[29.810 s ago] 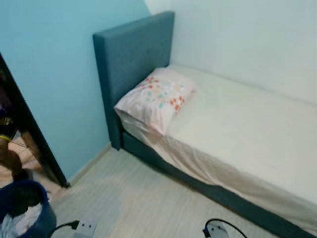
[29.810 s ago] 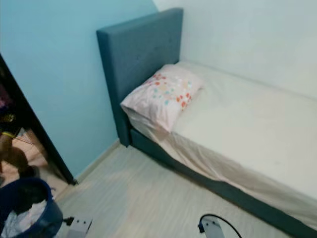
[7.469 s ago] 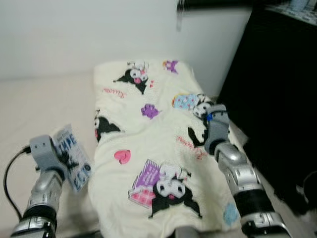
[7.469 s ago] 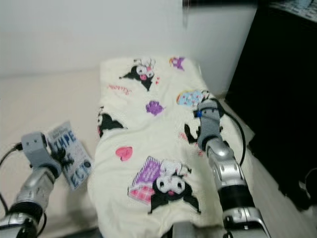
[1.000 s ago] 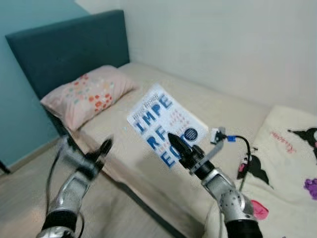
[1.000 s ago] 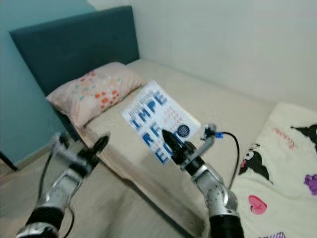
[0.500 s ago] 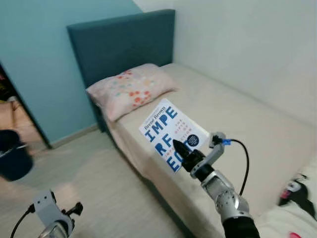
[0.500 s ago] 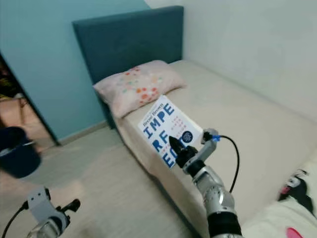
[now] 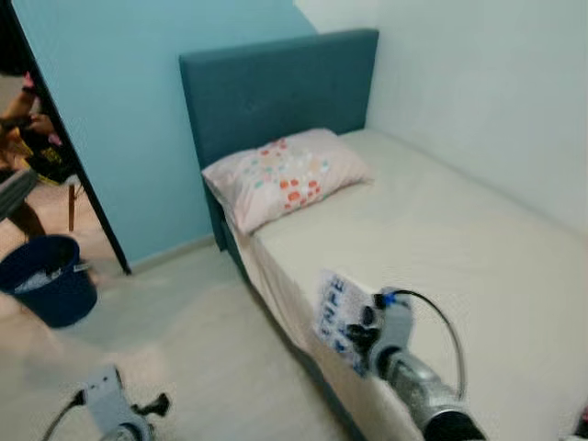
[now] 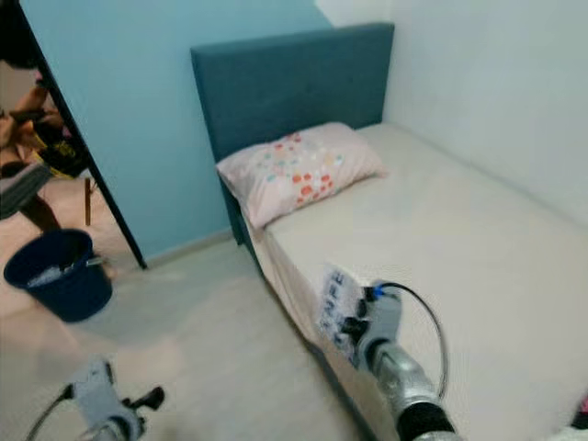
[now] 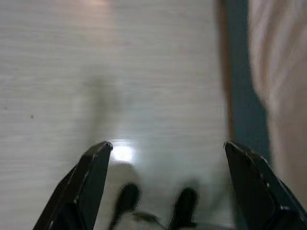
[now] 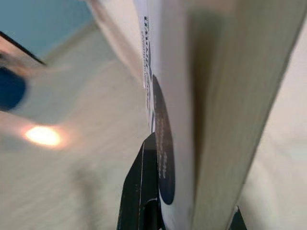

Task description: Clean up the room

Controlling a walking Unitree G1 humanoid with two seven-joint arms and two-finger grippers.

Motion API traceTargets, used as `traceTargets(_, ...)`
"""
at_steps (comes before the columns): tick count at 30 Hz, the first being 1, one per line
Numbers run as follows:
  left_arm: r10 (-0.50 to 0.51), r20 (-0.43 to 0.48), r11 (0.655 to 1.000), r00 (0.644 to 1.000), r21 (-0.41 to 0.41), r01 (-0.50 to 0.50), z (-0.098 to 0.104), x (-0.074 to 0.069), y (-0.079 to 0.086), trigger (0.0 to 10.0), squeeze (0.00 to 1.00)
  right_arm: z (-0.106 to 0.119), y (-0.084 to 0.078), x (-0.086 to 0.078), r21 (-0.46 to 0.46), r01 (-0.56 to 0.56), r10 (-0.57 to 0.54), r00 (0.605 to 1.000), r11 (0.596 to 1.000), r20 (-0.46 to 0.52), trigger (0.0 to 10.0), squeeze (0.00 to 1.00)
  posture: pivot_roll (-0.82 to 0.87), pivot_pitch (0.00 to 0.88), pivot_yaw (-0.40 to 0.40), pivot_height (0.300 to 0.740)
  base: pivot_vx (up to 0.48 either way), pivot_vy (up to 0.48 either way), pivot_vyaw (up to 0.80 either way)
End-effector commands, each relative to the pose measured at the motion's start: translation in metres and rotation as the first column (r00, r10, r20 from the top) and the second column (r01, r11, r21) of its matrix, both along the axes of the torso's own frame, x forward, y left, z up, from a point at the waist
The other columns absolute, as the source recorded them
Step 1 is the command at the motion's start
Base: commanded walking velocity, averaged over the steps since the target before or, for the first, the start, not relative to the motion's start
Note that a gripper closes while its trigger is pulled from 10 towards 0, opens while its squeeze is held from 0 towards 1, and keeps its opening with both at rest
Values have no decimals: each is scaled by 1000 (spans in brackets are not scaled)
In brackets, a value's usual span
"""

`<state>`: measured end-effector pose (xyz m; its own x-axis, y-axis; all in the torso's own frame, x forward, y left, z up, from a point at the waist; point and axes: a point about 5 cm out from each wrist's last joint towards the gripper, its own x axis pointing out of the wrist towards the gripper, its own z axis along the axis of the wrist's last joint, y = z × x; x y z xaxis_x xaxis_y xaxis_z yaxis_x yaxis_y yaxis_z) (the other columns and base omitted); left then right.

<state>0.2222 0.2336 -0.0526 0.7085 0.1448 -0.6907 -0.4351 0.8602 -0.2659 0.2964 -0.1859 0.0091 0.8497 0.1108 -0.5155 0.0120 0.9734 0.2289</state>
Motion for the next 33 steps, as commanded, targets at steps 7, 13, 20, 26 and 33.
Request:
traceTargets(7, -10, -73, 1000, 997, 16, 11, -11, -19, 1, 10000, 0, 8, 15, 9, -4, -64, 64, 994, 998, 87, 10000, 0, -105, 29, -10, 740, 480, 0, 0)
traceTargets(13, -11, -79, 1000, 997, 19, 12, -12, -20, 2, 10000, 0, 10, 19, 11, 0, -102, 101, 988, 995, 114, 10000, 0, -106, 27, -11, 740, 480, 0, 533)
traceTargets(20, -38, -87, 999, 995, 19, 40, -14, -23, 0, 10000, 0, 8, 9, 12, 7, 19, -19, 996, 1000, 86, 10000, 0, -107, 34, -8, 740, 480, 0, 114)
traceTargets(26, -92, -80, 996, 993, 11, 93, -14, -20, -8, 10000, 0, 4, 5, 10, 7, 50, -51, 996, 999, 73, 10000, 0, -105, 38, -8, 740, 480, 0, 0)
traceTargets(33, -131, -59, 991, 990, 14, 132, -12, -15, -14, 10000, 0, 4, 5, 9, 16, 60, -61, 996, 998, 71, 10000, 0, -106, 39, -8, 740, 441, 0, 0)
